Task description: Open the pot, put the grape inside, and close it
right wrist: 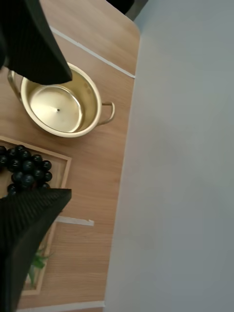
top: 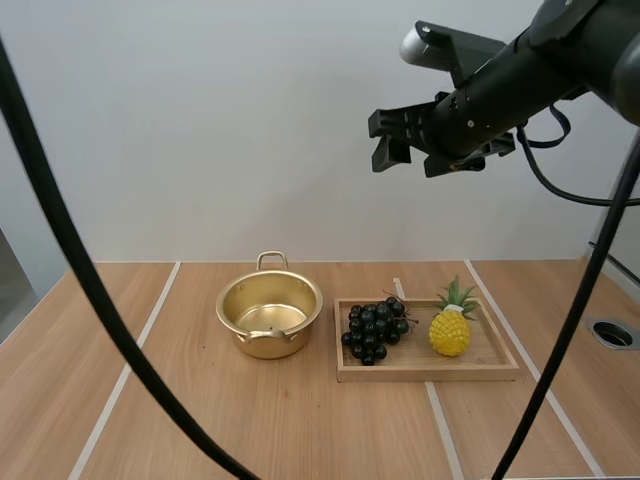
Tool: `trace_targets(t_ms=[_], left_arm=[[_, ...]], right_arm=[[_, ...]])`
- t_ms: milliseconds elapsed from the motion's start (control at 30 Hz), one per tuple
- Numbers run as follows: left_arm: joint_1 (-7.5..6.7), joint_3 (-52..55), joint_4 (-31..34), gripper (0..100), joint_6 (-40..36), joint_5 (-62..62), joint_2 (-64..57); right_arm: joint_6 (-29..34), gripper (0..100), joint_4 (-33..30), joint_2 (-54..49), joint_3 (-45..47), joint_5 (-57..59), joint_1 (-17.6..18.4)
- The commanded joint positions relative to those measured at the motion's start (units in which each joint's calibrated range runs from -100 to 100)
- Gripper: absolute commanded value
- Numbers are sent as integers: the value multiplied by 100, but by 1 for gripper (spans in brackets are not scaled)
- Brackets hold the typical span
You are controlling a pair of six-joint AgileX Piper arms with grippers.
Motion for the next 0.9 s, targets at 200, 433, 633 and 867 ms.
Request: trace_targets(t_ms=[200,433,633,867], left_arm=[[-13,-35,62,0,69,4,-4],[-13,-35,62,0,80,9,-4],[-13,-35,62,0,92,95,-4],[-13,-35,62,0,136,261,5]], right_arm=[[94,100,-370,398,394,78,355],[83,100,-682,398,1241,-778,489],[73,100,-861,559,1648,-1130,633],[98,100,-1091,1115,1786,-1448,663]])
